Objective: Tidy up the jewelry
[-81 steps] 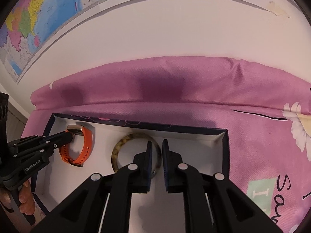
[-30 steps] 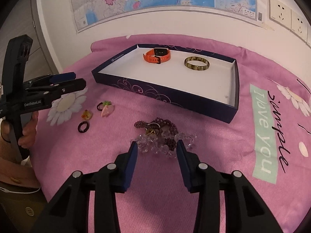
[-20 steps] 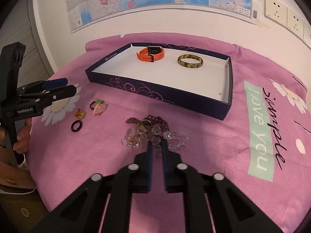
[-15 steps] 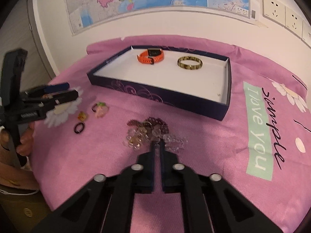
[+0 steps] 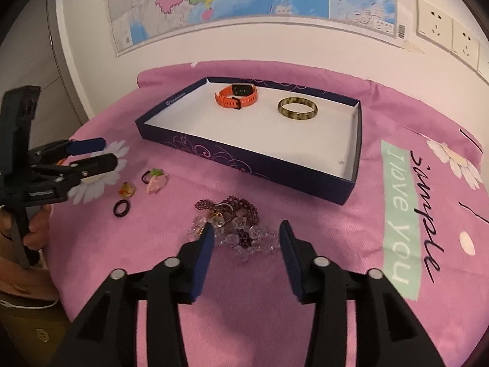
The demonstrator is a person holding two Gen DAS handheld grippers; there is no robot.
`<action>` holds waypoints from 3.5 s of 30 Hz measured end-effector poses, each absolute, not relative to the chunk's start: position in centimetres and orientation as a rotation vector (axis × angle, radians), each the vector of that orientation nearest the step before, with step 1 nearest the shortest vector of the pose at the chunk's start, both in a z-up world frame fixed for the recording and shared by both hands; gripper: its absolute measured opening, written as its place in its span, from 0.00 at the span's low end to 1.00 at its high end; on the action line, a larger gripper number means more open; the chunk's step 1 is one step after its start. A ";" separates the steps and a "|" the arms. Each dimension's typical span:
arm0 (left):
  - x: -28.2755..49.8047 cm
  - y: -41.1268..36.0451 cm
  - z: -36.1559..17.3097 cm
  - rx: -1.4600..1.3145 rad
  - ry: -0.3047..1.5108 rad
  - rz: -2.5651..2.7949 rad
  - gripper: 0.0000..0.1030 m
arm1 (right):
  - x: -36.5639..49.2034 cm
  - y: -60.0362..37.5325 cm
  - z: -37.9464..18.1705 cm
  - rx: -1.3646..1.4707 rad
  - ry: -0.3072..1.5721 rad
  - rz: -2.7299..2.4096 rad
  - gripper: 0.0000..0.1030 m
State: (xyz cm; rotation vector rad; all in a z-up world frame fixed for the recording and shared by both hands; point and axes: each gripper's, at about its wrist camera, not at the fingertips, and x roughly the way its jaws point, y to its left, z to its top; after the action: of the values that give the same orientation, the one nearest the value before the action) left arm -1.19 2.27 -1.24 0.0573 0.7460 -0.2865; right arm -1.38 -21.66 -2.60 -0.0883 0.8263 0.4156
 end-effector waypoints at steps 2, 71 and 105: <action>-1.2 2.3 -1.3 0.057 0.749 -0.286 0.75 | -1.1 -21.4 -2.9 -0.103 0.831 0.420 0.47; -2.9 -0.1 -3.1 0.124 0.839 -0.404 0.54 | -4.8 -20.9 -4.2 -0.131 0.872 0.472 0.18; -2.5 0.0 -3.4 0.123 0.869 -0.422 0.39 | -4.4 -22.9 -3.1 0.008 0.883 0.504 0.08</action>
State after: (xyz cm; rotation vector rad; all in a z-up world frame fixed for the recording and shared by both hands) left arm -2.47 -0.04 -3.37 0.1229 0.8688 -0.4224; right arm -4.37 -22.87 -3.13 0.0080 0.8829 0.5040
